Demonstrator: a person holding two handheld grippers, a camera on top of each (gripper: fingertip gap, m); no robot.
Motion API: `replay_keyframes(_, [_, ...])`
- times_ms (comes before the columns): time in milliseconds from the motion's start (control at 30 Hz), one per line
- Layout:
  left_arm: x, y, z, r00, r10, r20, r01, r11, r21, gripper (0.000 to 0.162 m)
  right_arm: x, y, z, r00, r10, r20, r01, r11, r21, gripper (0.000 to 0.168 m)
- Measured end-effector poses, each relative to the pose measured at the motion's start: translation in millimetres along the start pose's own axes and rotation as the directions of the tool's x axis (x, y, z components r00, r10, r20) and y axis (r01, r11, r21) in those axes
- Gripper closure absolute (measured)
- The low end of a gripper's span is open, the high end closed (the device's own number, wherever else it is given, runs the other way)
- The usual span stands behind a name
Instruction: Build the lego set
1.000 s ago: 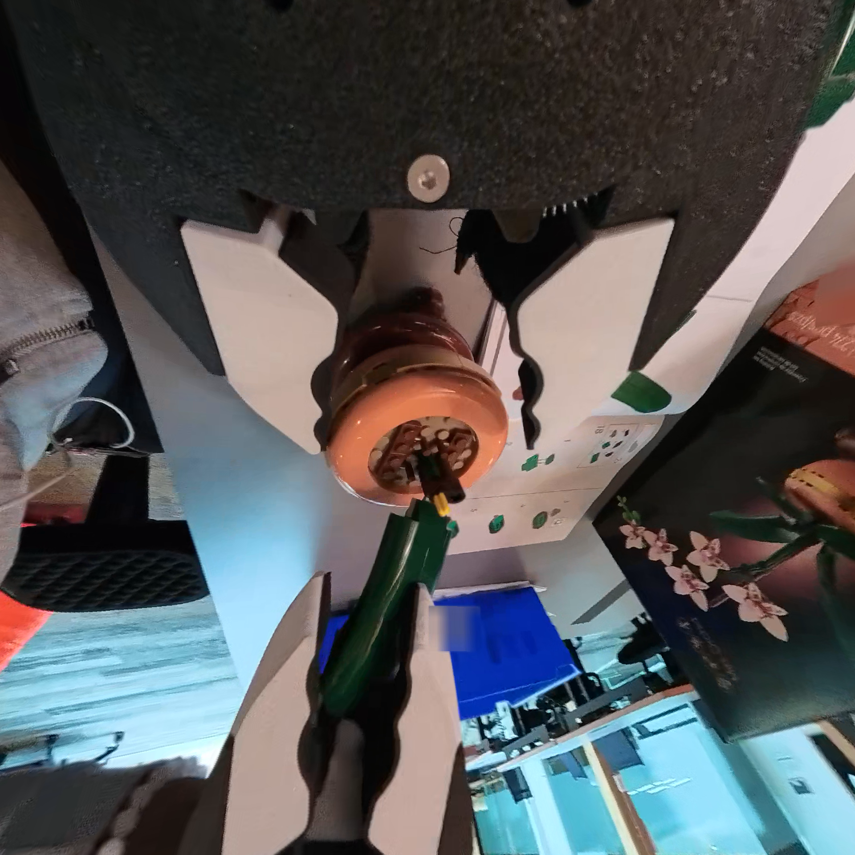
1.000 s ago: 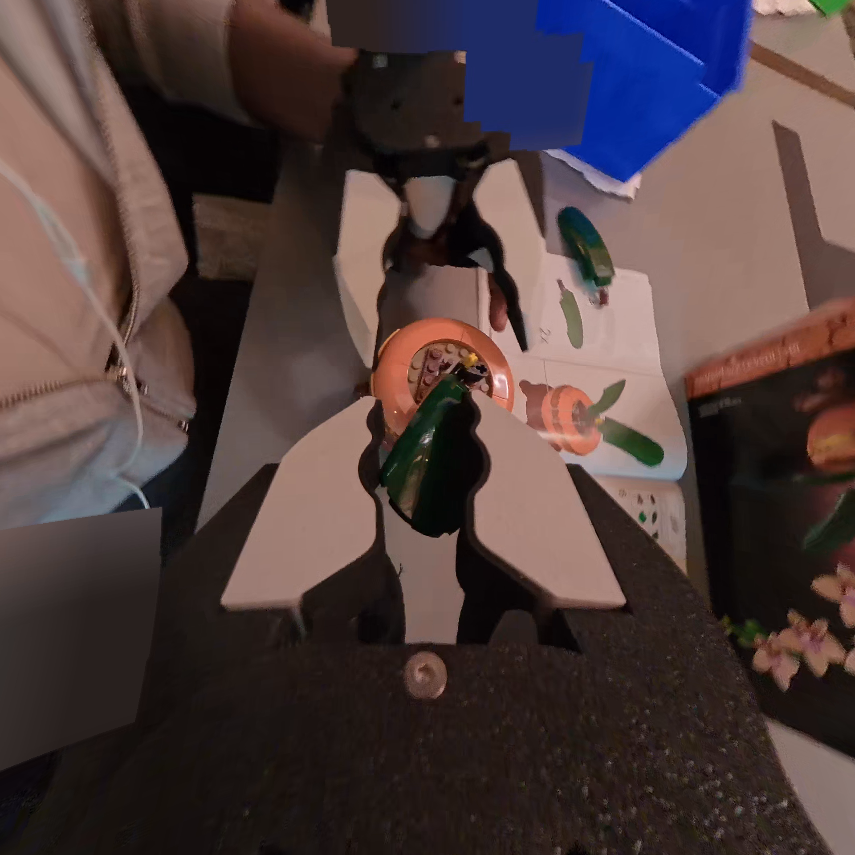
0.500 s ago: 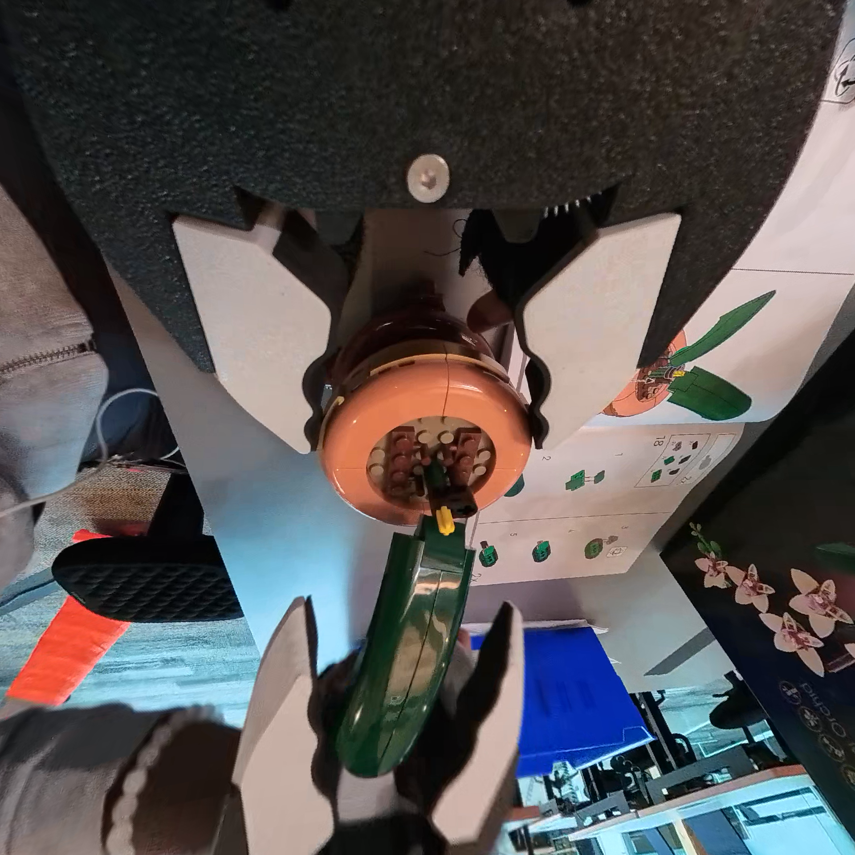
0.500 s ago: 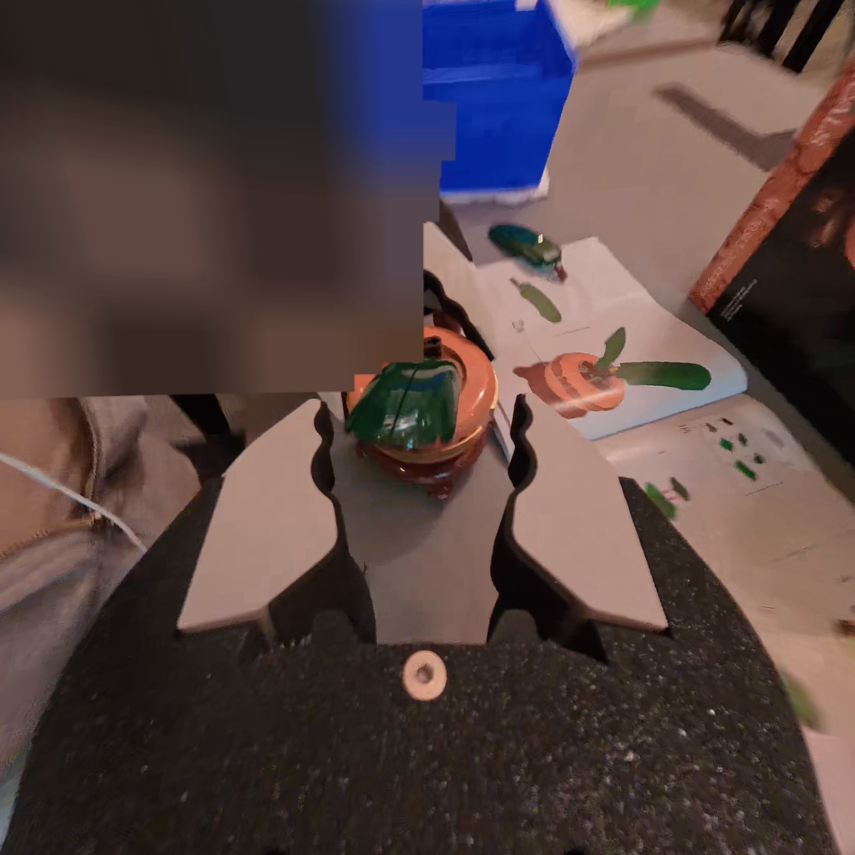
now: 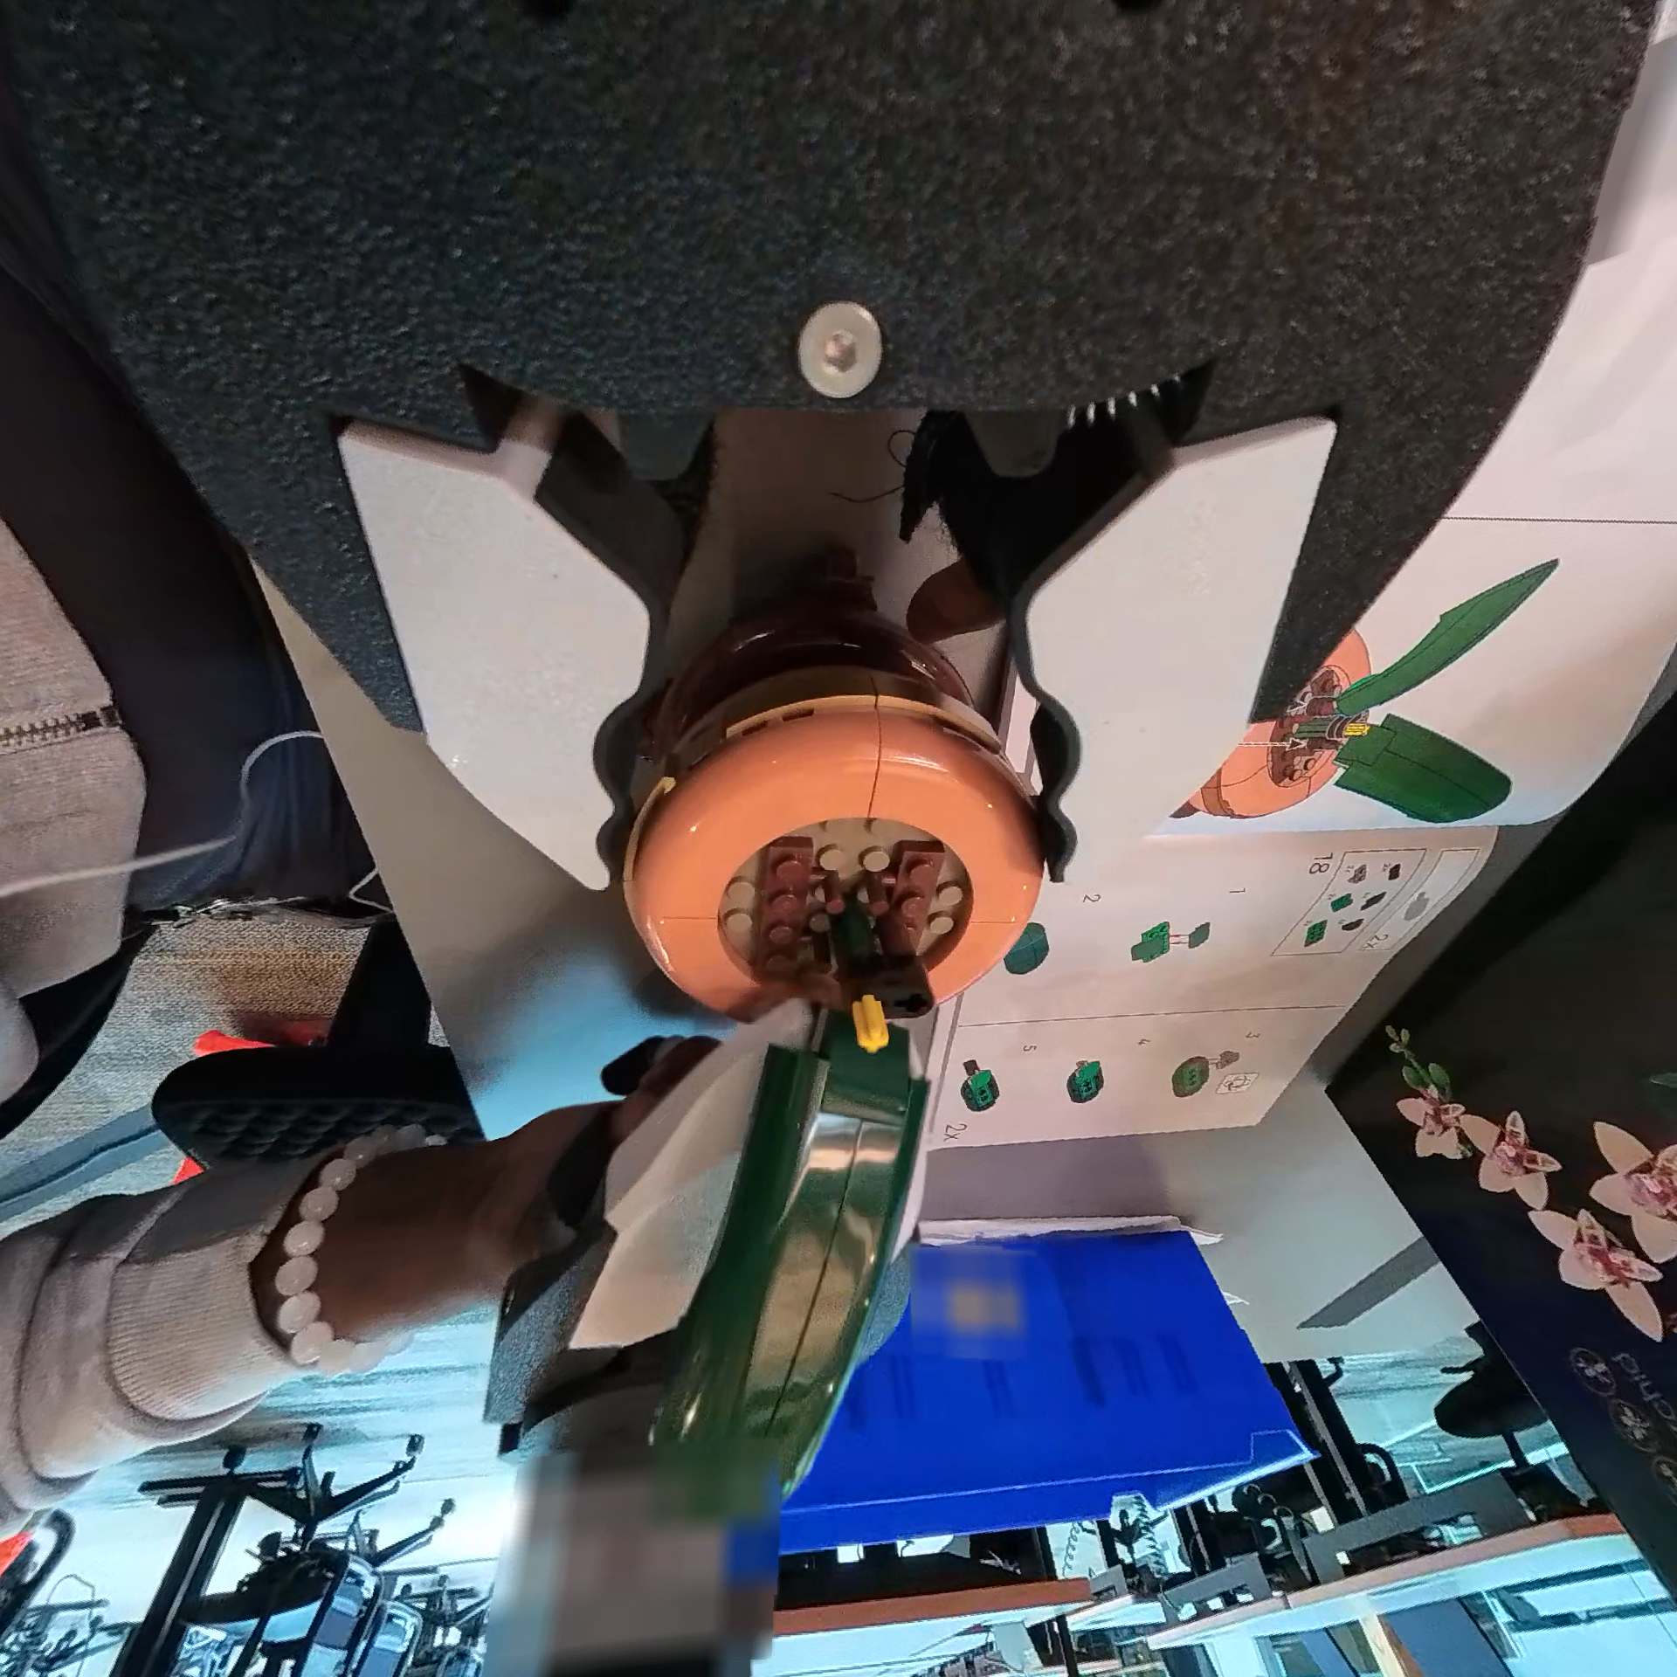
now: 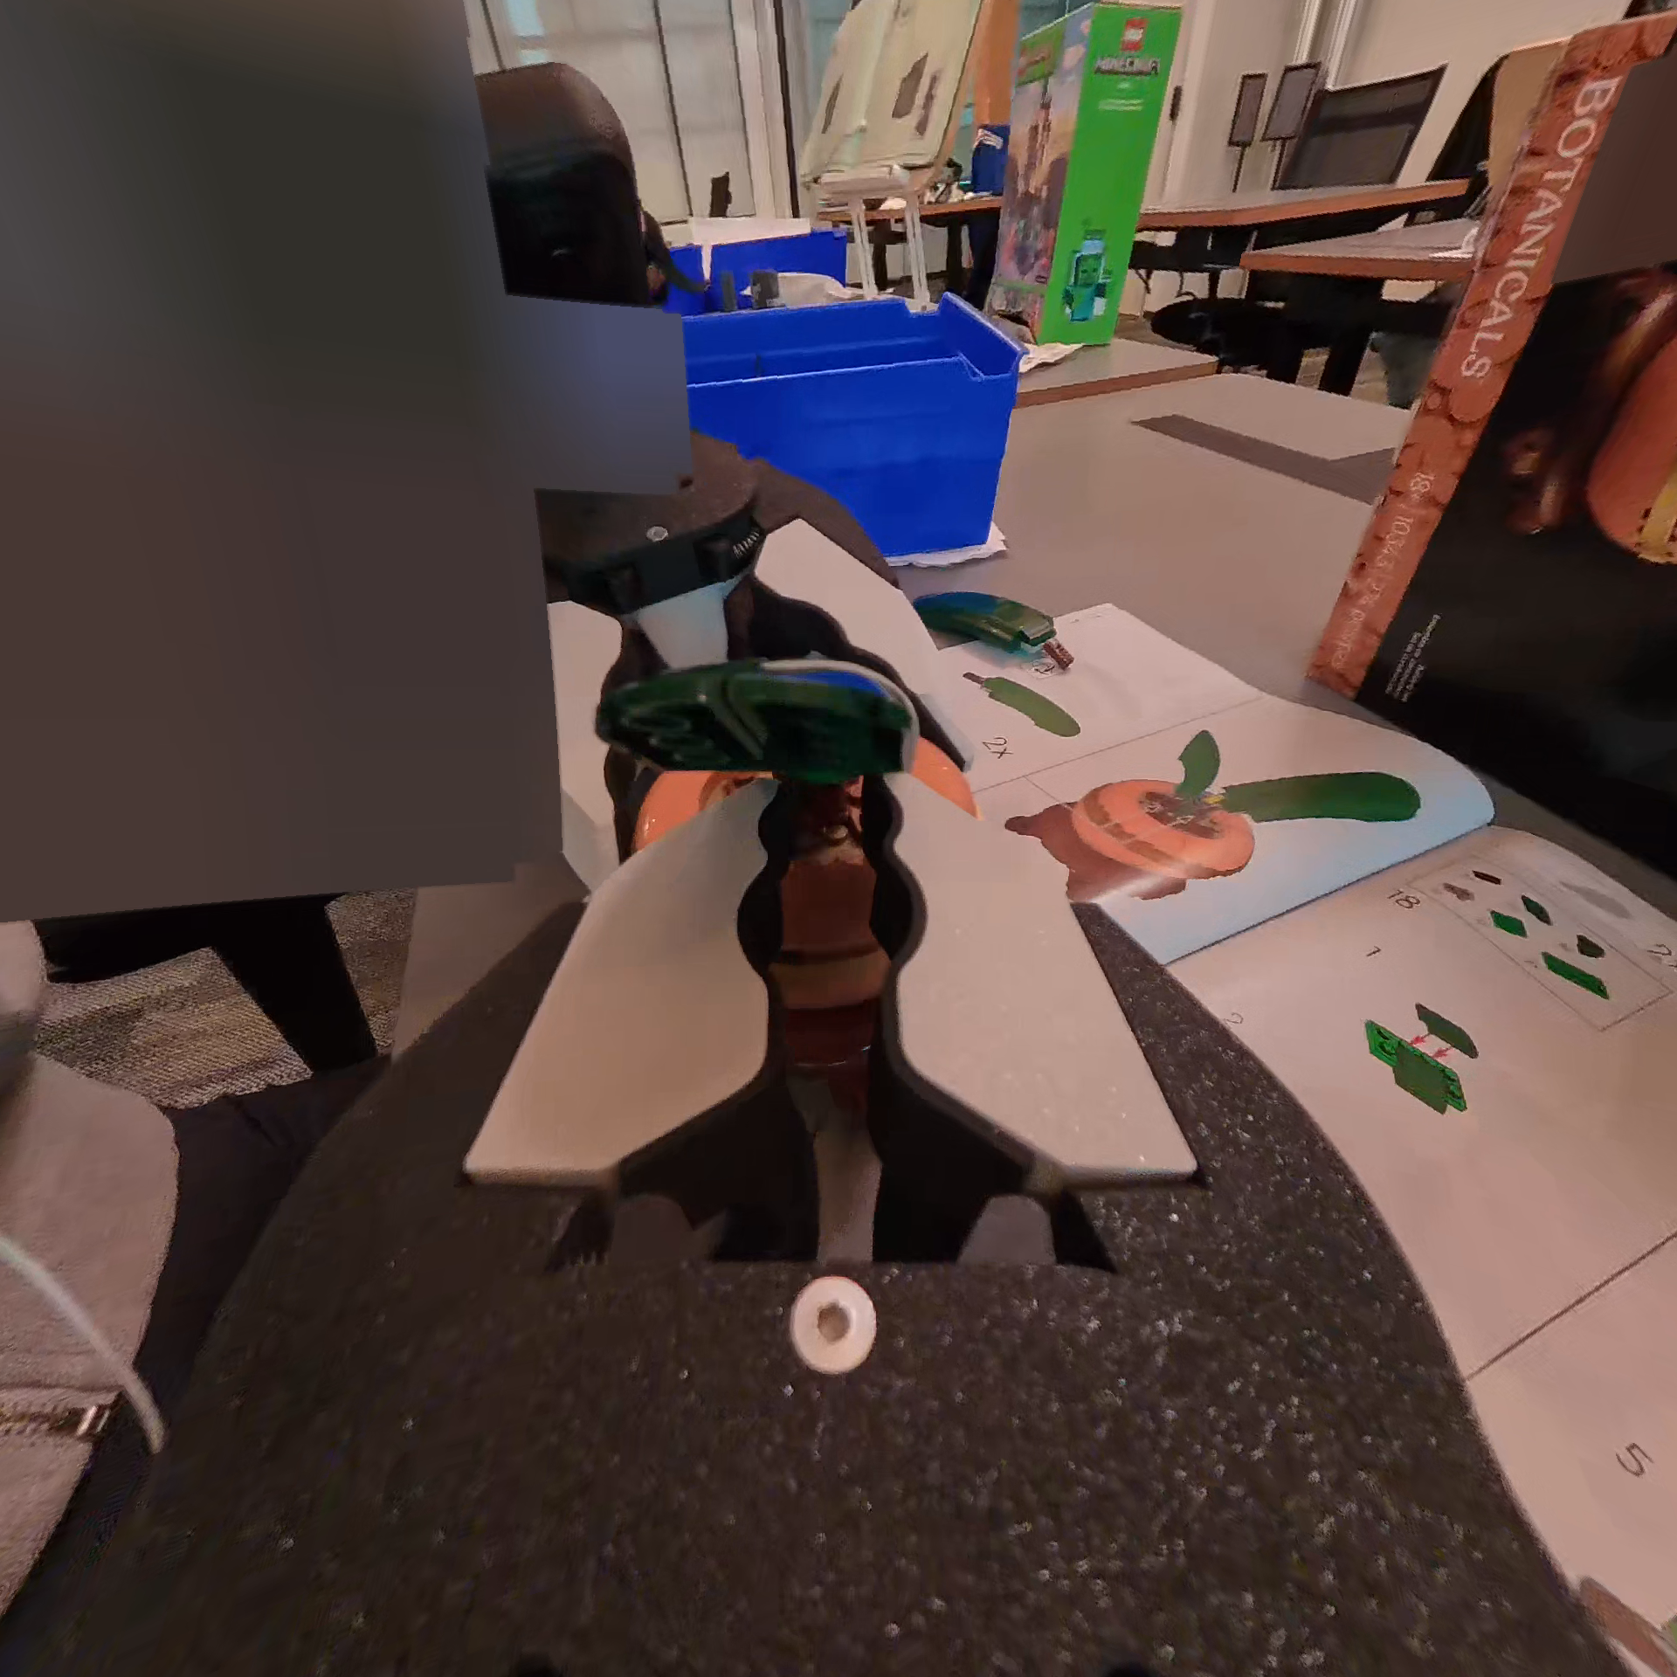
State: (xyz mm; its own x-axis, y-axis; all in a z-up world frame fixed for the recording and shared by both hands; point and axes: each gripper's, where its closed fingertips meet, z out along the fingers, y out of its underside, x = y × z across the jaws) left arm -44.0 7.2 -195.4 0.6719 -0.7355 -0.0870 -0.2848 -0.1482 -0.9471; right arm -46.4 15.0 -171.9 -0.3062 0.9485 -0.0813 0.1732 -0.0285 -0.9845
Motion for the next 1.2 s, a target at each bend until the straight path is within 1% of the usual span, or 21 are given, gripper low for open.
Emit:
replay_keyframes(100, [1, 0, 0, 1.0, 0.01, 0.005, -0.01, 1.0, -0.001, 0.077, 4, 3, 3, 1.0, -0.022, -0.004, 0.022, 1.0, -0.01, 0.156])
replay_keyframes(467, [2, 0, -1, 1.0, 0.011, 0.006, -0.011, 1.0, 0.0, 0.077, 2, 3, 4, 0.991, -0.093, 0.093, 0.093, 0.996, 0.003, 0.162])
replay_keyframes(500, [2, 0, -1, 1.0, 0.011, 0.006, -0.011, 1.0, 0.0, 0.077, 1, 7, 4, 0.99, -0.09, 0.111, 0.093, 0.995, -0.023, 0.167])
replay_keyframes(567, [1, 0, -1, 1.0, 0.015, 0.006, -0.015, 1.0, 0.0, 0.077, -1, 10, -3, 0.985, -0.096, 0.142, 0.108, 0.991, -0.081, 0.164])
replay_keyframes(600, [1, 0, -1, 1.0, 0.013, 0.006, -0.013, 1.0, 0.0, 0.077, 3, 8, -12, 0.982, -0.13, 0.137, 0.147, 0.982, -0.121, 0.163])
replay_keyframes(667, [1, 0, 0, 1.0, 0.012, 0.005, -0.012, 1.0, 0.0, 0.077, 16, -2, -36, 0.967, -0.226, 0.113, 0.246, 0.946, -0.211, 0.166])
replay_keyframes(733, [1, 0, 0, 1.0, 0.014, 0.006, -0.014, 1.0, 0.0, 0.077, 24, -31, -50, 0.953, -0.281, 0.117, 0.304, 0.905, -0.299, 0.168])
replay_keyframes(800, [1, 0, 0, 1.0, 0.016, 0.007, -0.016, 1.0, 0.0, 0.077, 12, -66, -43, 0.942, -0.281, 0.183, 0.332, 0.857, -0.393, 0.168])
replay_keyframes(833, [1, 0, 0, 1.0, 0.017, 0.008, -0.017, 1.0, -0.001, 0.077, 3, -74, -34, 0.935, -0.274, 0.225, 0.349, 0.817, -0.458, 0.168])
replay_keyframes(867, [1, 0, 0, 1.0, 0.018, 0.009, -0.018, 1.0, 0.0, 0.077, -3, -75, -24, 0.927, -0.276, 0.254, 0.373, 0.759, -0.533, 0.168])
replay_keyframes(933, [1, 0, 0, 1.0, 0.02, 0.011, -0.02, 1.0, -0.001, 0.077, -8, -61, -7, 0.917, -0.266, 0.296, 0.398, 0.632, -0.666, 0.168])
replay_keyframes(1000, [1, 0, -1, 1.0, 0.021, 0.016, -0.021, 1.0, -0.002, 0.077, -12, -36, -3, 0.928, -0.207, 0.311, 0.374, 0.515, -0.772, 0.168])
replay_keyframes(1033, [1, 1, 0, 1.0, 0.022, 0.018, -0.022, 1.0, -0.001, 0.077, -9, -27, -2, 0.93, -0.206, 0.304, 0.367, 0.471, -0.802, 0.168])
replay_keyframes(1100, [2, 1, 0, 0.999, 0.026, 0.021, -0.026, 1.0, -0.002, 0.077, 1, -17, 1, 0.925, -0.251, 0.284, 0.37, 0.436, -0.82, 0.168])
replay_keyframes(1133, [2, 1, 0, 0.999, 0.027, 0.021, -0.027, 1.0, -0.002, 0.077, 2, -12, 1, 0.928, -0.243, 0.281, 0.362, 0.424, -0.83, 0.168])
replay_keyframes(1200, [2, 1, 0, 0.999, 0.03, 0.021, -0.03, 1.0, -0.002, 0.077, 0, -9, 3, 0.937, -0.213, 0.278, 0.345, 0.433, -0.833, 0.168])
